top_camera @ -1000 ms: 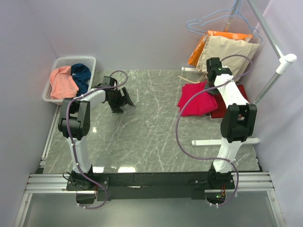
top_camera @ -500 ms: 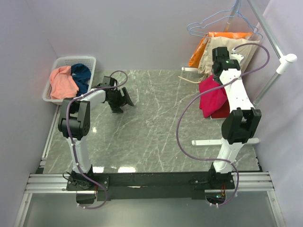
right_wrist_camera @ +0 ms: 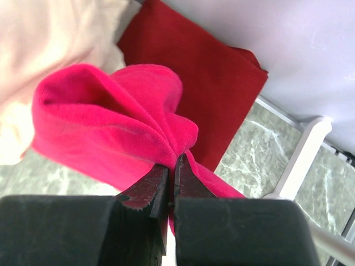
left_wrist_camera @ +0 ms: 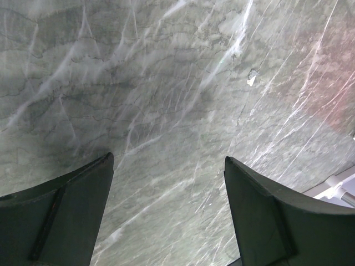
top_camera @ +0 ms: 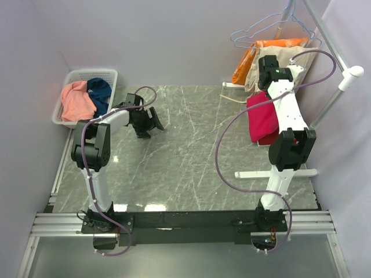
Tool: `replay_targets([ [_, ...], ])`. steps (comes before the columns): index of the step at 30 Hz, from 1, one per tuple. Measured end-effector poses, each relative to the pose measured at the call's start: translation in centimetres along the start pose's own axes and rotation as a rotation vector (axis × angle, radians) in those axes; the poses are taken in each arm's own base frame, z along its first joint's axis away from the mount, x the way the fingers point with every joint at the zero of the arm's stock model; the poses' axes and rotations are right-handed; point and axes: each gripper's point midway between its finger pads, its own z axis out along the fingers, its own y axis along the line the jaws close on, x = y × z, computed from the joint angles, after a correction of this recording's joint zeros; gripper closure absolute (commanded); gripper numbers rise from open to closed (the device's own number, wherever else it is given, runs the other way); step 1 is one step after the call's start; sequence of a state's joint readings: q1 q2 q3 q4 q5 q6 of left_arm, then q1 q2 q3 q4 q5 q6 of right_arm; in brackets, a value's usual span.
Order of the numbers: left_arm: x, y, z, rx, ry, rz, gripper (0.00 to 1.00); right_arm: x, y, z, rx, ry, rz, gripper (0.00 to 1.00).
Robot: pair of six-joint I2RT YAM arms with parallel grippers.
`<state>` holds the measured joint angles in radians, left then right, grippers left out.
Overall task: Fold and stack the t-shirts
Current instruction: Neatly place the folded tshirt to the corner
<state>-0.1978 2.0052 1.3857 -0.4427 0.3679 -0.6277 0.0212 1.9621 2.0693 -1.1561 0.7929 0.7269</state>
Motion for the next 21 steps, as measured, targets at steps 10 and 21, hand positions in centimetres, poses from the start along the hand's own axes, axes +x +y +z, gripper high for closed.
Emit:
replay_targets([
  [10, 0.0, 0.0, 0.0, -0.001, 0.001, 0.007, 0.14, 3.9, -1.3, 5.7, 0.184, 0.072, -0.003, 1.0],
  [21, 0.1, 0.1, -0.1, -0.004, 0.004, 0.005, 0.14, 2.7, -5.1, 9.2, 0.25, 0.126, 0.099, 1.0],
])
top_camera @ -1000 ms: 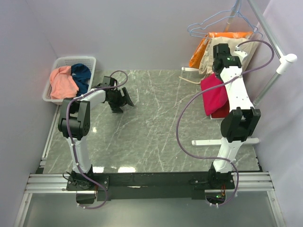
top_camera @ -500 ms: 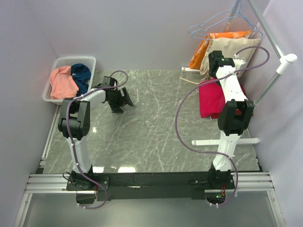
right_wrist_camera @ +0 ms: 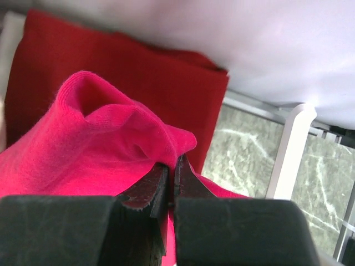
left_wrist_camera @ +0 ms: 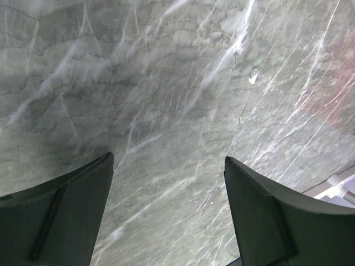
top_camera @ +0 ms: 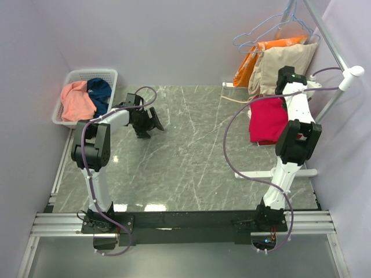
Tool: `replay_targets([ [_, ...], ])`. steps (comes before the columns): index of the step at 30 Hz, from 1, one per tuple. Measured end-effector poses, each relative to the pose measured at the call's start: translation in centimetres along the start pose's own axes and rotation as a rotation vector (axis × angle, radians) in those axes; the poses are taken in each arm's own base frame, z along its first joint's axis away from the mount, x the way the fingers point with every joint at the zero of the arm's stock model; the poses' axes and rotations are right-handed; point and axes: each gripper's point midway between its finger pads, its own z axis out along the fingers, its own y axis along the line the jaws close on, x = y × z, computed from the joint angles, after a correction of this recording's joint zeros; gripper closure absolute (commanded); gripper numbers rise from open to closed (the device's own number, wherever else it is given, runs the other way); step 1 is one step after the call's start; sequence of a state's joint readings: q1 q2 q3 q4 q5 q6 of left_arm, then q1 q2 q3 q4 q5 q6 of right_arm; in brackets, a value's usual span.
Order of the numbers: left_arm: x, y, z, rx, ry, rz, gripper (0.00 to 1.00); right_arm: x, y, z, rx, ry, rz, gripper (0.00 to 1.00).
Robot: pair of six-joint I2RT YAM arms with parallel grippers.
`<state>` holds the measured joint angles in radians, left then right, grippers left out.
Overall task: Fold and stack the t-shirts
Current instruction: Neatly place the folded tshirt to the corner
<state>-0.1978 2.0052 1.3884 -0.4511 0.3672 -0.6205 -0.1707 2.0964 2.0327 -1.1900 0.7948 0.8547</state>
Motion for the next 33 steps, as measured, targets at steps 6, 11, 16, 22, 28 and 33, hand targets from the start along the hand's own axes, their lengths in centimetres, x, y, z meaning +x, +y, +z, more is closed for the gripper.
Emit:
replay_targets([
  [6, 0.1, 0.1, -0.1, -0.007, 0.004, -0.003, 0.14, -2.5, -0.9, 0.3, 0.006, -0.019, 0.067, 1.0],
  [11, 0.1, 0.1, -0.1, -0.011, 0.006, -0.004, 0.14, -3.4, -0.8, 0.0, -0.003, -0.028, 0.085, 1.0],
  [16, 0.2, 0.2, -0.2, -0.017, 0.012, -0.006, 0.14, -4.0, 0.4, 0.4, -0.009, -0.037, 0.1, 1.0],
  [22, 0.2, 0.2, -0.2, -0.02, 0.017, -0.002, 0.14, -1.9, 1.7, 2.7, 0.026, -0.006, 0.048, 1.0],
  [28, 0.3, 0.3, -0.3, -0.025, 0.021, 0.0, 0.13, -0.3, 2.7, 4.6, 0.049, 0.01, 0.014, 0.69],
  [33, 0.4, 0.4, -0.3, -0.026, 0.023, 0.006, 0.13, -0.8, 3.0, 4.7, 0.04, 0.001, 0.005, 0.54],
])
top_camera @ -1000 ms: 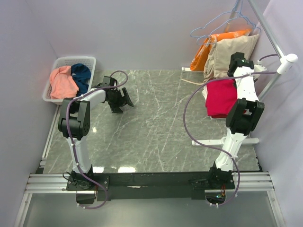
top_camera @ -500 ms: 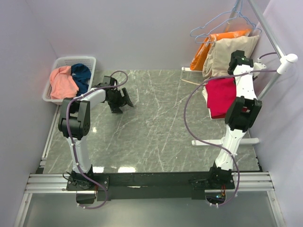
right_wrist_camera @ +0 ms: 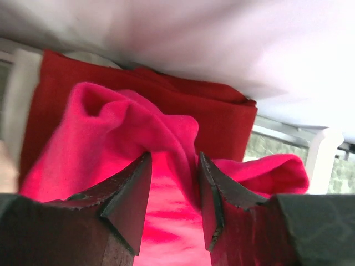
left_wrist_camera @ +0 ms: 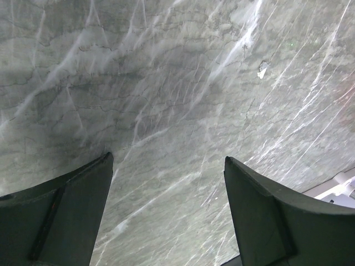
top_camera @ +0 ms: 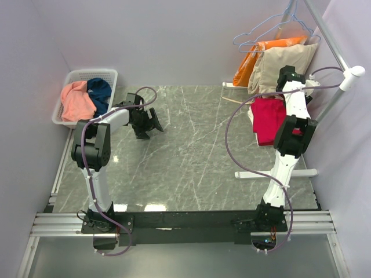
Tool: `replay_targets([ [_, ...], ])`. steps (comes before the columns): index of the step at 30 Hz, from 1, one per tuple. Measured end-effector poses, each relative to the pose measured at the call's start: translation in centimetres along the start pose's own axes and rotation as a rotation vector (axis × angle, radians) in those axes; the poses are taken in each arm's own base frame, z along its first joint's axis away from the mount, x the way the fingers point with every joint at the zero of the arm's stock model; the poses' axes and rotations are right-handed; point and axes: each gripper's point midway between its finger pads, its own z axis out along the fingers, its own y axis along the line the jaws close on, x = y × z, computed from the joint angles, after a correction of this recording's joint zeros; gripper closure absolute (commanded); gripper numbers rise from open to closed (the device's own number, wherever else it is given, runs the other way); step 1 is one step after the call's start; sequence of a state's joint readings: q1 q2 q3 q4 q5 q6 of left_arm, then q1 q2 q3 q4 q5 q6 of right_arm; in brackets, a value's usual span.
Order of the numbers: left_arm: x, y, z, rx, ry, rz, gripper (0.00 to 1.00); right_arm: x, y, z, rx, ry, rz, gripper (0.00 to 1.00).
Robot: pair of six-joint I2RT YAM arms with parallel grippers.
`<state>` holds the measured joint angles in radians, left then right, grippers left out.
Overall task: Fold and stack the t-shirts
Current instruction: Neatly place the folded tshirt to the corner, then reset both grippers
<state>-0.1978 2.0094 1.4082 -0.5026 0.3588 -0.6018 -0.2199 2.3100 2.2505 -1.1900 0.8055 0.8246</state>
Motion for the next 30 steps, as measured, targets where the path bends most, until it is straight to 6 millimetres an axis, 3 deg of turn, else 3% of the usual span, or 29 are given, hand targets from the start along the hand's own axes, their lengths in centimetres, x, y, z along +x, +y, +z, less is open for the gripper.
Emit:
replay_targets([
  [10, 0.0, 0.0, 0.0, -0.001, 0.0, 0.007, 0.13, -2.0, 0.5, -1.2, -0.03, -0.068, 0.005, 0.55],
  [13, 0.0, 0.0, 0.0, -0.001, -0.001, 0.007, 0.13, -2.7, 0.5, -2.9, -0.041, -0.107, -0.001, 0.55],
  [18, 0.0, 0.1, 0.0, -0.002, -0.001, 0.008, 0.13, -2.5, 0.8, -7.5, -0.084, -0.189, -0.044, 0.54],
  [20, 0.0, 0.1, 0.0, -0.001, -0.001, 0.008, 0.13, -1.7, 1.2, -9.8, -0.107, -0.222, -0.075, 0.53],
  [23, -0.1, 0.1, 0.0, -0.005, -0.004, 0.008, 0.13, -0.3, 1.9, -11.7, -0.134, -0.241, -0.116, 0.54],
  [26, -0.3, 0.3, -0.1, -0.018, -0.017, 0.009, 0.13, 3.1, 2.9, -13.7, -0.167, -0.238, -0.205, 0.54],
  [30, -0.2, 0.6, -0.8, -0.036, -0.043, 0.013, 0.12, 7.6, 2.8, -14.7, -0.181, -0.222, -0.335, 0.52],
])
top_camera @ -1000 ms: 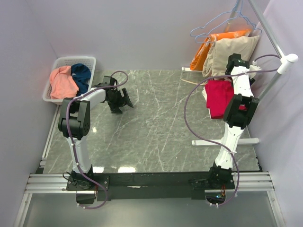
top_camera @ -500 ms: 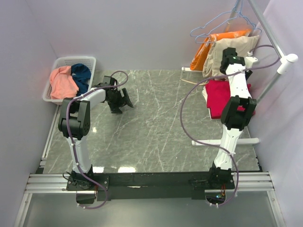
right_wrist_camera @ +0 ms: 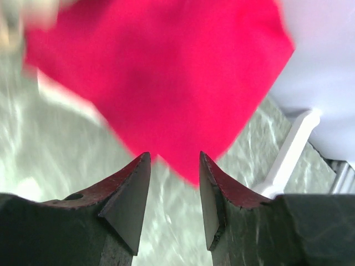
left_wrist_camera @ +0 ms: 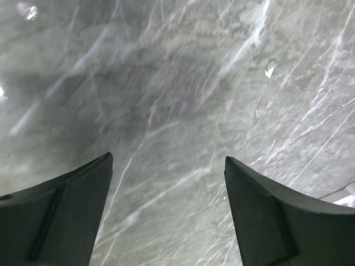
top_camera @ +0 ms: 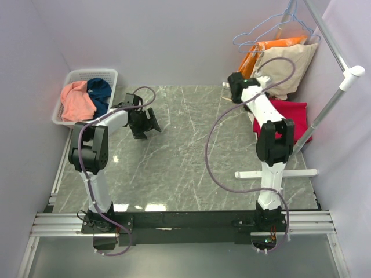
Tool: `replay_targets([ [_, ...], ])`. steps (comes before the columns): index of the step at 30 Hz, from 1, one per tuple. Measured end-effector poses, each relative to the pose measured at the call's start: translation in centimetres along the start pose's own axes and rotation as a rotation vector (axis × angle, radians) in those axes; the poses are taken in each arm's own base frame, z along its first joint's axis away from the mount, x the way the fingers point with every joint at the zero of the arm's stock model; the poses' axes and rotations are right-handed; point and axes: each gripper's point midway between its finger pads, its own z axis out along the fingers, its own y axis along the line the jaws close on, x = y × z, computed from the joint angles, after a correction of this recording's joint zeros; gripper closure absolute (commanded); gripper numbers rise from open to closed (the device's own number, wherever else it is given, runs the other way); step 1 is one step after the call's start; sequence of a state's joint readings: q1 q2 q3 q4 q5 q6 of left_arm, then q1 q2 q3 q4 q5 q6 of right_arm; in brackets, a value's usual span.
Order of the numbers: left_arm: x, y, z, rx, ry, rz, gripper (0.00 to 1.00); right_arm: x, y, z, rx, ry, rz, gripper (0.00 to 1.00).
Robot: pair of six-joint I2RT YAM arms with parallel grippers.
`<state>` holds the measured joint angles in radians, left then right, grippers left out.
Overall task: Fold and stack the t-shirts
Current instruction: Reset both grippers
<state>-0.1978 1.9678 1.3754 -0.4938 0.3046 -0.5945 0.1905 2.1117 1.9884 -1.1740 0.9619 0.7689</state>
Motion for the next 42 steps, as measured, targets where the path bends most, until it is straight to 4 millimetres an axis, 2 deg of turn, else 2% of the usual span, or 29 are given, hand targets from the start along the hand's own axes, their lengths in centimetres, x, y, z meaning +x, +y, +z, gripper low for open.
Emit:
replay_targets([
  [4, -0.1, 0.1, -1.3, -0.005, -0.046, 0.011, 0.12, 4.0, 0.7, -3.3, -0.09, 0.012, -0.113, 0.49],
  [6, -0.3, 0.0, -2.2, -0.005, -0.083, 0.02, 0.11, 5.3, 0.7, -6.2, -0.182, -0.011, -0.145, 0.49],
  [10, -0.7, -0.2, -4.4, -0.004, -0.171, 0.039, 0.06, 6.2, 0.4, -11.7, -0.392, -0.057, -0.13, 0.49],
  [13, -1.1, -0.5, -6.4, -0.003, -0.249, 0.058, 0.01, 6.1, -0.1, -13.9, -0.512, -0.081, -0.088, 0.49],
  [17, -1.6, -0.9, -9.0, -0.005, -0.351, 0.082, 0.0, 6.9, -0.2, -15.5, -0.613, -0.106, -0.085, 0.49],
  [22, -1.8, -1.7, -11.1, -0.013, -0.439, 0.108, 0.01, 7.6, 1.4, -17.2, -0.7, -0.11, -0.11, 0.49],
  [30, -0.5, -2.6, -11.6, -0.049, -0.493, 0.16, 0.0, 10.3, 4.8, -19.6, -0.91, -0.057, -0.166, 0.5],
  [36, -0.3, -3.0, -12.1, -0.076, -0.532, 0.177, 0.01, 10.8, 6.1, -21.7, -1.023, -0.04, -0.173, 0.5],
  [42, -0.7, -3.1, -13.1, -0.099, -0.587, 0.174, 0.01, 10.9, 6.6, -22.7, -1.075, -0.024, -0.171, 0.51],
])
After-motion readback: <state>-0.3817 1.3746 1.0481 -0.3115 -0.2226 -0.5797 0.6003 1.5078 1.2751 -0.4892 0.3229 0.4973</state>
